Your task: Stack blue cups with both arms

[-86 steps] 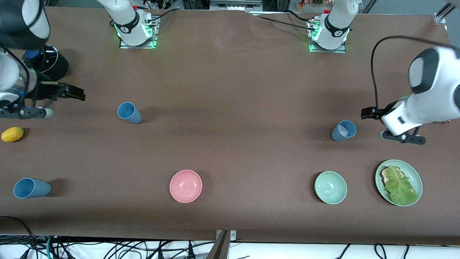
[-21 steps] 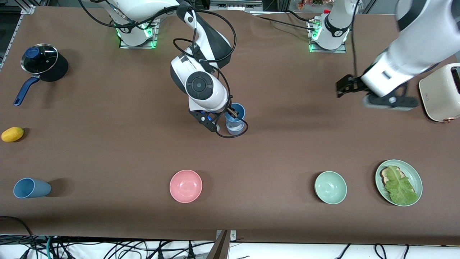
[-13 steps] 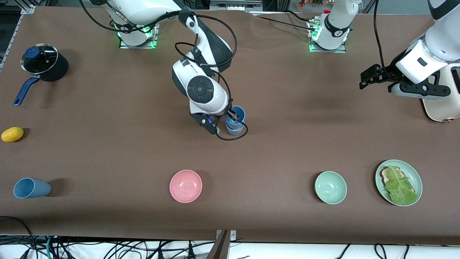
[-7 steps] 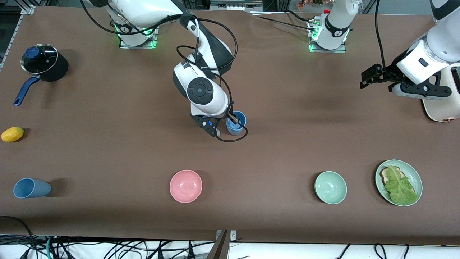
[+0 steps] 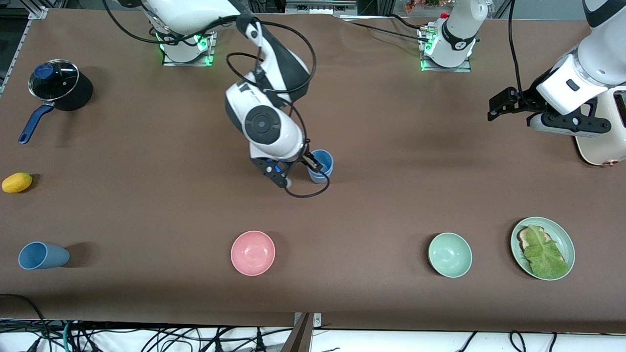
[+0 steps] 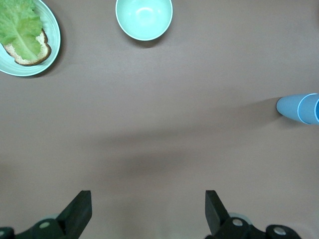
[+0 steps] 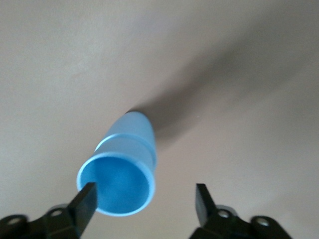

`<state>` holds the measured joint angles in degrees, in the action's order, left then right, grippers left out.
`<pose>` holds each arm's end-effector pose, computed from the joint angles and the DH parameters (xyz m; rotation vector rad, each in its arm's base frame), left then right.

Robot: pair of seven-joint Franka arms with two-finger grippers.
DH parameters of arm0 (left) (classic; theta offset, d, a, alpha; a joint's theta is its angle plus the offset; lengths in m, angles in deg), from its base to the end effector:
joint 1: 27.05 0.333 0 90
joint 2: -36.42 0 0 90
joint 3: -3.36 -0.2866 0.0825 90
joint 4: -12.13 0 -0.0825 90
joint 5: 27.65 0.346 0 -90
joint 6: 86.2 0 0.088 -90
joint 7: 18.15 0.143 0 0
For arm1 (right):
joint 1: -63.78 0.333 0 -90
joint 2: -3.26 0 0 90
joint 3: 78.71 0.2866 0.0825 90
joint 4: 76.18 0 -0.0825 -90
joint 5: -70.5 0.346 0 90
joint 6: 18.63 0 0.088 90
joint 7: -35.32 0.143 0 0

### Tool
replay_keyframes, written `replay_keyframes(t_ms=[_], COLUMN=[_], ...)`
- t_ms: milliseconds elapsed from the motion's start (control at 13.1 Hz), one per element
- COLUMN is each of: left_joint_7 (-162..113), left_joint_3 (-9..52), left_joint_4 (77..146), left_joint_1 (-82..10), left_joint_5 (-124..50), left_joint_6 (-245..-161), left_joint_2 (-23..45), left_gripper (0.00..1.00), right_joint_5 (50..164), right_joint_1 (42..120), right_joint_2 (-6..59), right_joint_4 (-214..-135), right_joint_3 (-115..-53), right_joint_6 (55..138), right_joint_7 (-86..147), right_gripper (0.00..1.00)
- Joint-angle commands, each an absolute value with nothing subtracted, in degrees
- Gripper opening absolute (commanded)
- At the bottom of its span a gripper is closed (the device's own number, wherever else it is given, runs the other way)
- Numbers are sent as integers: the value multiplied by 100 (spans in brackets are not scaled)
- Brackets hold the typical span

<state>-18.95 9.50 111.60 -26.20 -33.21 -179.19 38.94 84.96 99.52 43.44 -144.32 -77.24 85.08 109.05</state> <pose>0.4979 -0.0604 0.5147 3.0495 -0.1063 -0.1131 0.5260 0.4315 0.3228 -2.8441 1.0589 0.3952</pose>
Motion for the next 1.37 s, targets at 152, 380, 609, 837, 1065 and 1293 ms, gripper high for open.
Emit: replay_keyframes(t_ms=[152,380,609,837,1065,1293], left_joint_7=[-1832,-1824,-1824,-1833,-1842,-1841], left_joint_3=[933,933,942,933,933,942], left_joint_4=[10960,10960,10960,10960,10960,10960], left_joint_1=[-2635,-2635,-2635,-2626,-2635,-2652], left_joint_5=[-3345,-3345,-3345,-3345,-3345,-3353], left_joint_6=[-17761,-17761,-17752,-17717,-17708,-17708], left_joint_2=[3783,3783,3792,3792,3792,3792], left_gripper=[100,100,100,100,100,100], right_joint_5=[8447,8447,8438,8089,7771,7490], right_joint_1=[9367,9367,9367,9245,8797,7910], right_joint_2=[3808,3501,3385,3228,2482,1831], right_joint_4=[-14464,-14779,-14851,-14912,-15806,-16501], right_joint_3=[-8114,-8740,-9145,-9287,-9164,-8690], right_joint_6=[6851,6557,6505,6364,6732,6918], right_joint_7=[8379,7673,7147,6530,5575,4748], right_gripper=[100,100,100,100,100,100])
